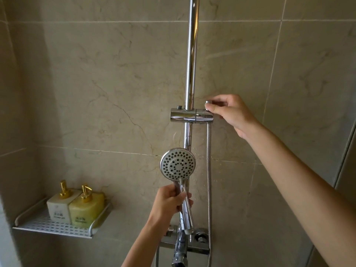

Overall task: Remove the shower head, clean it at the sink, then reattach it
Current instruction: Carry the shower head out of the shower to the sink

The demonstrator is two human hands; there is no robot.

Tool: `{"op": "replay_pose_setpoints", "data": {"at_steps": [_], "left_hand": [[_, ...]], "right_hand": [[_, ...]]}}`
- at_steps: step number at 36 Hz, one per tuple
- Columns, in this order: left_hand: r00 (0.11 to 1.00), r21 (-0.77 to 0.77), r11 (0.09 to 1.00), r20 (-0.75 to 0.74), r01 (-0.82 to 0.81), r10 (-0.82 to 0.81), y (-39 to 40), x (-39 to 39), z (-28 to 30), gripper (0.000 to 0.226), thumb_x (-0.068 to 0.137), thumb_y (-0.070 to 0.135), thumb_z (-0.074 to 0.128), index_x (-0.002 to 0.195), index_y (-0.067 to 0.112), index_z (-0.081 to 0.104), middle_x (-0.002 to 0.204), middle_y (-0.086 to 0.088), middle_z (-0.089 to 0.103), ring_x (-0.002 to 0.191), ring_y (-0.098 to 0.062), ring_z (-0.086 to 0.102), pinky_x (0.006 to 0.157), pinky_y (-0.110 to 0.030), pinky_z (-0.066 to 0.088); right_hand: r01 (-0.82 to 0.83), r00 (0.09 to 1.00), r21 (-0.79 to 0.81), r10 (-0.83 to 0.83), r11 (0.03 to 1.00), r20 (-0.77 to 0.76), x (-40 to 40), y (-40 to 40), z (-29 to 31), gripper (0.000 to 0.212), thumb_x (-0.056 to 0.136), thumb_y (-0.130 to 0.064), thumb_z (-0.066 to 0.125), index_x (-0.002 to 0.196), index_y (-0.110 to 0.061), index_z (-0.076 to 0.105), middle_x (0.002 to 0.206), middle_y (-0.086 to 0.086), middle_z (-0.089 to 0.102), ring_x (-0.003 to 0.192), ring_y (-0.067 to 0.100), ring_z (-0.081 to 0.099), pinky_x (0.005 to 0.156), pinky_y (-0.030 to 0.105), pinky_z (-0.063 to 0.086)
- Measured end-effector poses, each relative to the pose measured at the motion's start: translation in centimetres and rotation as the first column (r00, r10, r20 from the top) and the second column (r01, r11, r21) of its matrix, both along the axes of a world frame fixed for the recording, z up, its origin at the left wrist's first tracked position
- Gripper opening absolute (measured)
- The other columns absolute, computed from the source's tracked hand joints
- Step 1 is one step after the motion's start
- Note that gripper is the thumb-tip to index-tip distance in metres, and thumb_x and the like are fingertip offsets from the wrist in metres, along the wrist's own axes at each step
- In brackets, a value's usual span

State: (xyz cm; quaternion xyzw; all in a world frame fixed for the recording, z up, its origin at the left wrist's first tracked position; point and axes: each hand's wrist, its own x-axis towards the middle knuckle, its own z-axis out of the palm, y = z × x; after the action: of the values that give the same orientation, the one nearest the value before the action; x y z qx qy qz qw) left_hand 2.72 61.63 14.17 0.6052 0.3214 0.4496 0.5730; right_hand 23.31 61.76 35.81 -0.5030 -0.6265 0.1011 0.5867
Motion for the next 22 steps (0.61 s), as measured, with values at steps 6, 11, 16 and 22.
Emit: {"op": "replay_pose_setpoints", "data": {"at_steps": [6, 11, 16, 22], "left_hand": [[1.000, -0.017, 1.000, 0.009, 0.004, -0.004, 0.2, 0.3, -0.3, 0.010, 0.093, -0.004, 0.056, 0.096, -0.006, 0.066, 0.085, -0.014, 0.076, 0.084, -0.036, 0.075, 0.082, -0.055, 0.059], [1.000, -0.020, 1.000, 0.011, 0.012, -0.012, 0.1, 0.2, -0.8, 0.010, 0.092, -0.003, 0.057, 0.094, -0.005, 0.066, 0.084, -0.014, 0.075, 0.084, -0.036, 0.074, 0.081, -0.054, 0.060], [1.000, -0.020, 1.000, 0.004, 0.000, 0.000, 0.0, 0.0, -1.1, 0.010, 0.093, -0.003, 0.056, 0.096, -0.006, 0.065, 0.085, -0.016, 0.075, 0.084, -0.034, 0.075, 0.076, -0.044, 0.062], [1.000, -0.027, 1.000, -0.004, -0.014, 0.014, 0.0, -0.1, -1.2, 0.011, 0.093, -0.004, 0.056, 0.098, -0.007, 0.065, 0.089, -0.022, 0.074, 0.083, -0.033, 0.075, 0.072, -0.039, 0.061]], "right_hand": [[0.017, 0.997, -0.024, -0.015, 1.000, 0.072, 0.5, 0.0, -0.8, 0.004, 0.091, -0.024, 0.072, 0.095, -0.022, 0.073, 0.088, -0.009, 0.071, 0.067, -0.016, 0.060, 0.060, 0.001, 0.040], [0.033, 0.987, -0.049, -0.025, 0.998, 0.161, 0.7, -0.1, -1.0, 0.009, 0.094, -0.031, 0.066, 0.099, -0.027, 0.073, 0.093, -0.014, 0.072, 0.074, -0.016, 0.061, 0.069, 0.008, 0.042], [0.004, 0.991, -0.063, 0.004, 0.998, 0.131, 0.8, -0.3, -1.2, 0.022, 0.101, -0.032, 0.055, 0.093, -0.032, 0.075, 0.093, -0.016, 0.075, 0.085, -0.008, 0.065, 0.081, 0.022, 0.043], [-0.019, 0.997, -0.066, 0.025, 0.998, 0.079, 1.1, -0.8, -1.3, 0.024, 0.102, -0.033, 0.053, 0.103, -0.024, 0.075, 0.110, 0.002, 0.075, 0.099, 0.017, 0.065, 0.080, 0.033, 0.048]]}}
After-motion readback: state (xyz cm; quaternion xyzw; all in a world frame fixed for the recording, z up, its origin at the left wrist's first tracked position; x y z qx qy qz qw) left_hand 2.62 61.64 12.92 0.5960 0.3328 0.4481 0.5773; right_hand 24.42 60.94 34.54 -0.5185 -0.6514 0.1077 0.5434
